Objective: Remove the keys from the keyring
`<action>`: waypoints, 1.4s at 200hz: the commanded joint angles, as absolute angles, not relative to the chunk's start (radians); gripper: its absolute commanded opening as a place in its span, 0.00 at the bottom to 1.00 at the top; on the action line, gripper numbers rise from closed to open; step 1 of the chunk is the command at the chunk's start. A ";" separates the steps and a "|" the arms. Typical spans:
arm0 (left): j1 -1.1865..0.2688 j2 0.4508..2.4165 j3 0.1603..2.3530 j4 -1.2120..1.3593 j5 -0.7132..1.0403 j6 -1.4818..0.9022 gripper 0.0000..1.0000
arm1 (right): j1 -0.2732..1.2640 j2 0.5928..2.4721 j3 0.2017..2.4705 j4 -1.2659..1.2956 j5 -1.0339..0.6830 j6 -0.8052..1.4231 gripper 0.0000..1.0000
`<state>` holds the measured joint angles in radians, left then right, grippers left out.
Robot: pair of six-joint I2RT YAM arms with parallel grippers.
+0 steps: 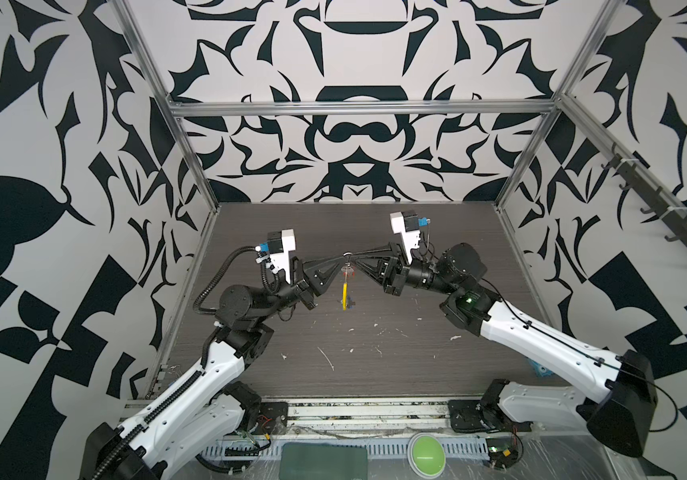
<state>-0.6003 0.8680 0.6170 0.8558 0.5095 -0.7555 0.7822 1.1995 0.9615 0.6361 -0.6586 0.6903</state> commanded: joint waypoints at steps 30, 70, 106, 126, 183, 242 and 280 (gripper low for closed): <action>-0.600 0.869 0.627 0.859 0.515 -0.783 0.05 | 0.780 1.155 1.001 0.595 -0.678 0.643 0.00; -0.600 0.818 0.699 0.572 0.541 -0.727 0.52 | 0.737 1.096 1.115 0.120 -0.715 0.436 0.00; -0.600 0.810 0.798 0.258 0.601 -0.638 0.43 | 0.729 1.113 1.269 -0.265 -0.751 0.204 0.00; -0.600 0.827 0.859 0.131 0.647 -0.607 0.36 | 0.729 1.144 1.345 -0.419 -0.771 0.099 0.00; -0.600 0.891 0.987 -0.091 0.758 -0.502 0.32 | 0.729 1.223 1.488 -0.611 -0.818 -0.008 0.00; -0.600 0.932 1.033 -0.175 0.809 -0.453 0.28 | 0.729 1.266 1.562 -0.687 -0.817 -0.037 0.00; -0.600 0.946 1.041 -0.178 0.833 -0.448 0.24 | 0.729 1.278 1.573 -0.696 -0.816 -0.043 0.00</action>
